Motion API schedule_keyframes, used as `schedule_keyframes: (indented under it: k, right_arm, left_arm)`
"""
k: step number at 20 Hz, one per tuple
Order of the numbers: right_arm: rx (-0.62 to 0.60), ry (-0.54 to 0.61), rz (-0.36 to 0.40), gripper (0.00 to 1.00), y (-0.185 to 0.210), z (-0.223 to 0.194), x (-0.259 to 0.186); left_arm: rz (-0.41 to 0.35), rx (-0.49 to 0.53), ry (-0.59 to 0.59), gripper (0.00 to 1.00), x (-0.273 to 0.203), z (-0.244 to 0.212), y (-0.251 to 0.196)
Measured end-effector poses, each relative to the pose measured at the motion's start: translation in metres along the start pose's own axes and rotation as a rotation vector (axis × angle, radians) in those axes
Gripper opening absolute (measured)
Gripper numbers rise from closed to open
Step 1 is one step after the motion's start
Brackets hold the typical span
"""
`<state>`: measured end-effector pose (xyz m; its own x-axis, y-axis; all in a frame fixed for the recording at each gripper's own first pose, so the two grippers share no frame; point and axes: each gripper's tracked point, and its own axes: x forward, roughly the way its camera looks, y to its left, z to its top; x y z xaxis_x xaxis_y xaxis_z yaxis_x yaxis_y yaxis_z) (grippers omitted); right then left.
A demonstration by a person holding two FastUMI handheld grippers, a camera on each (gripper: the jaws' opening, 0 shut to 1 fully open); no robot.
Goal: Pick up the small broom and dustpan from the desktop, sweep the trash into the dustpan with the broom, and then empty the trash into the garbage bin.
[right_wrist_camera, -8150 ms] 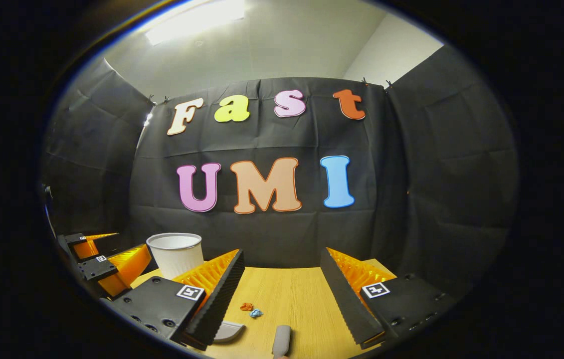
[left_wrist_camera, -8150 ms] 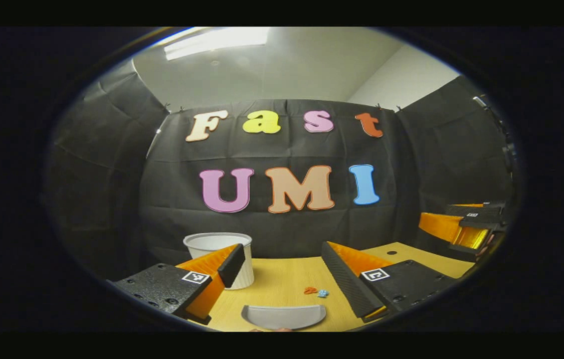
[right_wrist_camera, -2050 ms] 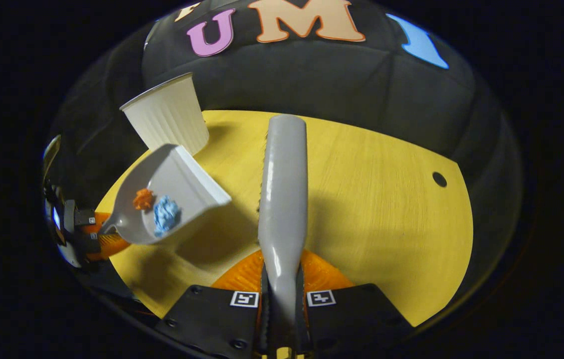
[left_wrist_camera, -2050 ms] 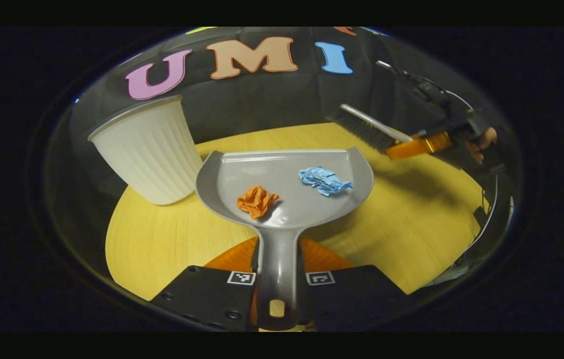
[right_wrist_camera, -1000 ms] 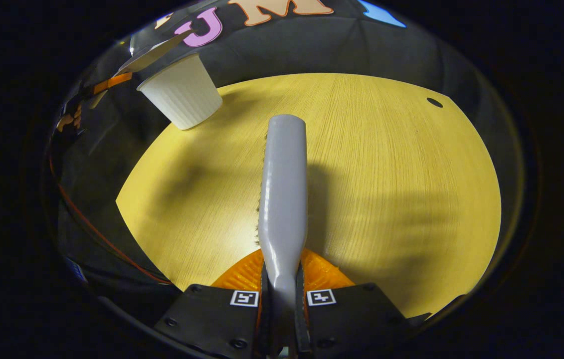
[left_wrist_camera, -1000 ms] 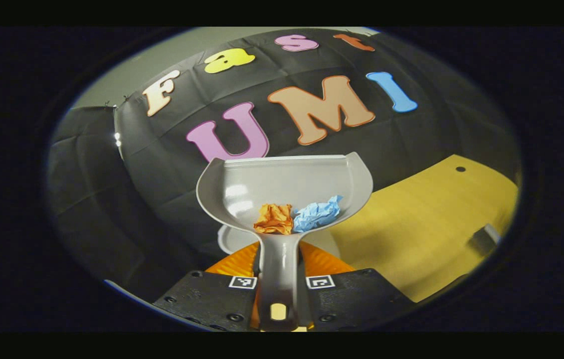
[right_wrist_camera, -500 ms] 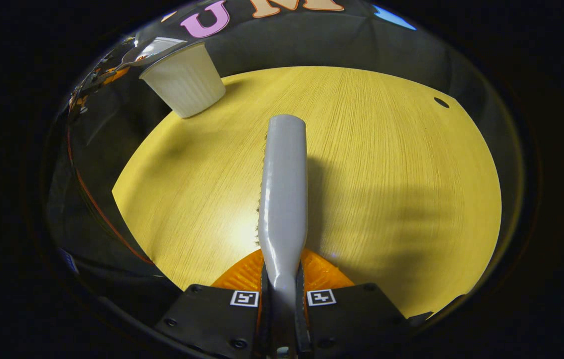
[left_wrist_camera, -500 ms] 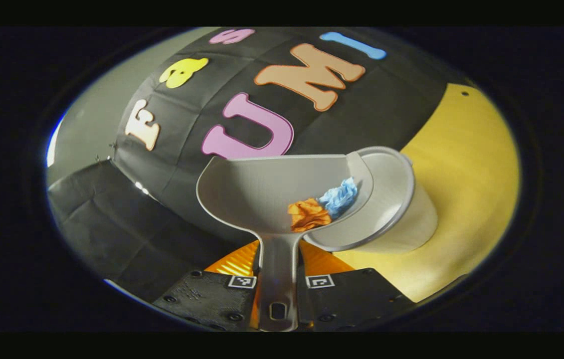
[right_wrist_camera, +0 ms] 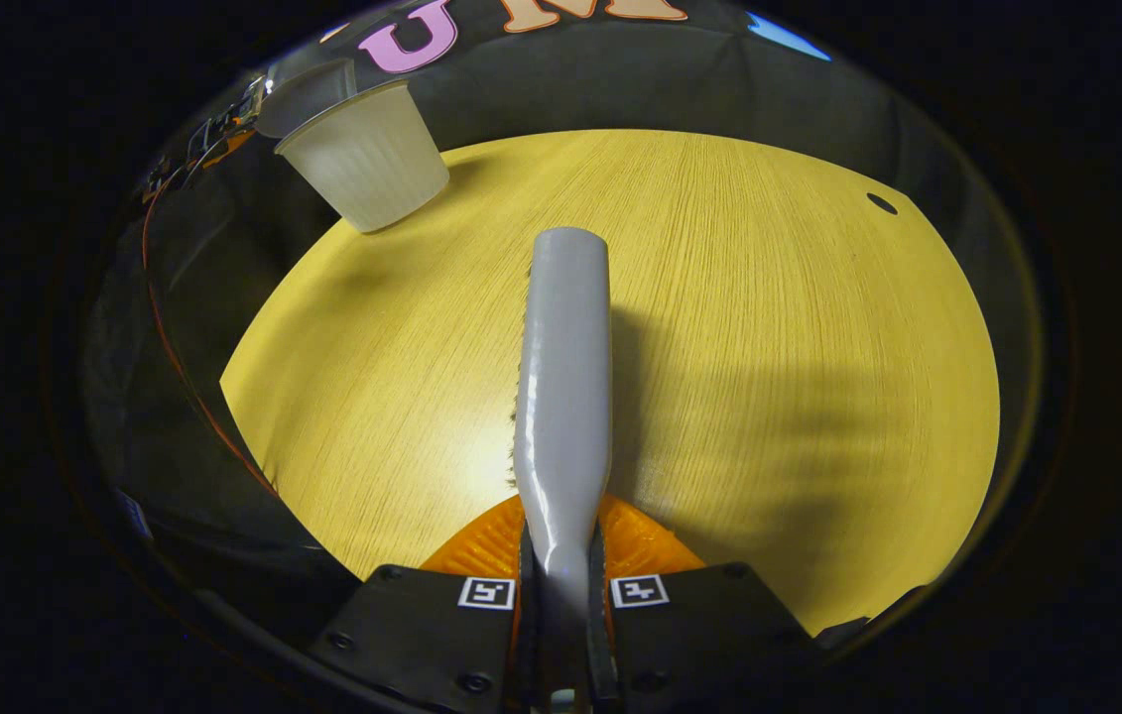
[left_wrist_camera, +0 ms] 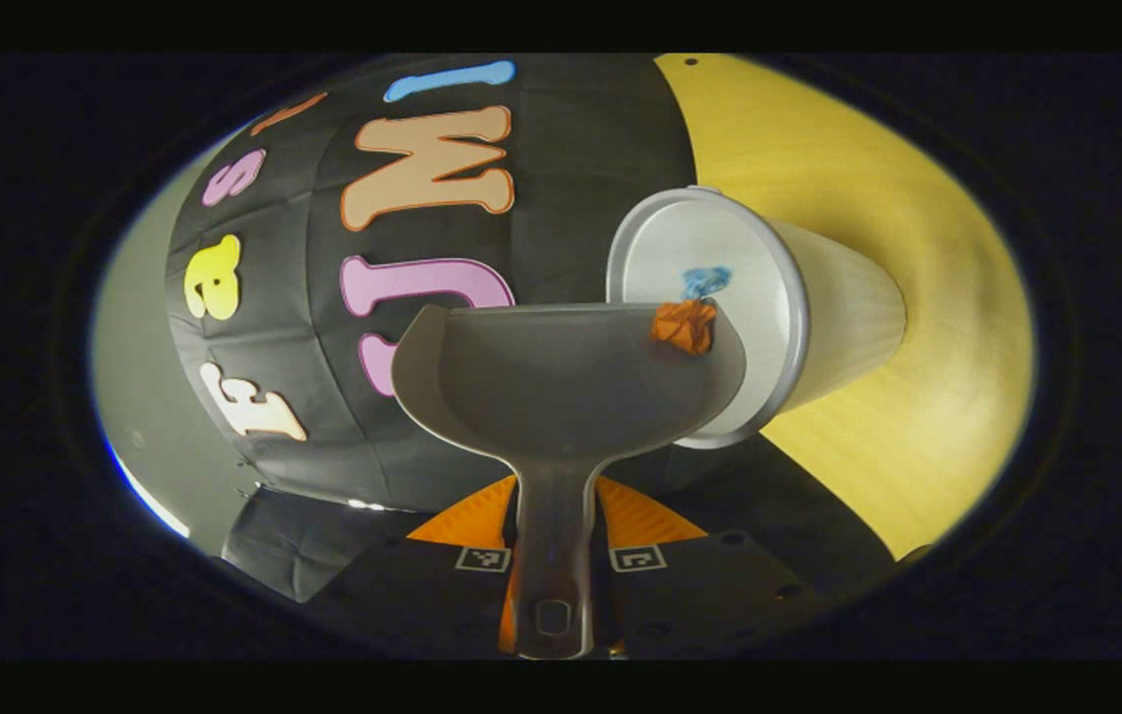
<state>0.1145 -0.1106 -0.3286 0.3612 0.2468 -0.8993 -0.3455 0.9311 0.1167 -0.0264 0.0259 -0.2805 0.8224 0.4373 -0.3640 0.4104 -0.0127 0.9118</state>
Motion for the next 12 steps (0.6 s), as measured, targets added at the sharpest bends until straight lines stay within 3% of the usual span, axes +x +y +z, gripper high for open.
schedule_keyframes:
  k: [2, 4, 8, 12]
  right_arm:
    - [0.002, -0.001, 0.001, 0.21, 0.002, -0.002, 0.000]
    - [0.004, -0.003, 0.003, 0.21, 0.002, -0.003, 0.001]
    - [0.002, -0.011, 0.004, 0.20, 0.002, -0.004, 0.001]
    - [0.016, -0.022, 0.001, 0.20, 0.004, -0.004, 0.001]
  left_arm:
    - [-0.007, 0.019, -0.007, 0.21, 0.002, 0.000, -0.001]
    - [-0.019, -0.062, -0.008, 0.22, 0.003, 0.001, 0.000]
    - [-0.012, -0.283, -0.020, 0.20, 0.000, 0.013, 0.002]
    - [-0.040, -0.598, -0.056, 0.23, -0.008, 0.033, 0.008]
